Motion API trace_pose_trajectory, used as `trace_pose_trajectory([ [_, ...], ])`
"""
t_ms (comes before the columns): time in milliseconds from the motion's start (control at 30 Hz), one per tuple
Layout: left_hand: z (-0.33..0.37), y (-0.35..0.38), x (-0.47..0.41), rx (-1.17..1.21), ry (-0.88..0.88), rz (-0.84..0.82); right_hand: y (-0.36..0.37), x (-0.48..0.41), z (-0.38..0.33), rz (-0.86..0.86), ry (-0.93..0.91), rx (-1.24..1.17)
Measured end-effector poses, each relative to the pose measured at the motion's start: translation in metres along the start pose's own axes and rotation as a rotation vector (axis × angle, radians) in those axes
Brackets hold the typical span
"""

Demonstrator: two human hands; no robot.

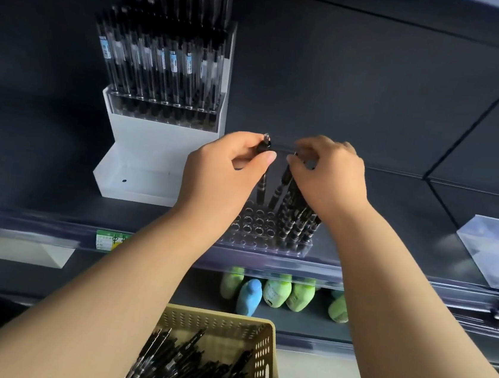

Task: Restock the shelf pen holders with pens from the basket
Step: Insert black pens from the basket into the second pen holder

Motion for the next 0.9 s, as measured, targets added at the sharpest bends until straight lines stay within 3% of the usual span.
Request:
trace_pose_trajectory([
  [367,-0.010,0.023,0.007,-0.091,-0.027,-0.046,-0.007,0.003,0.002,0.101,-0.078,0.024],
  [900,-0.032,0.046,-0.004,-0.217,-0.092,-0.175,-0.006,-0.014,-0.011,-0.076,-0.139,0.199],
])
Point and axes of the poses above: each hand's wrist, its own x-axis away from the middle knuckle, its own y-axis out of the palm, z = x × y, the point moved 4 cm from there along -x, towards the middle knuckle, and after that the axes turned 5 degrees about x, right-handed, at the moved point
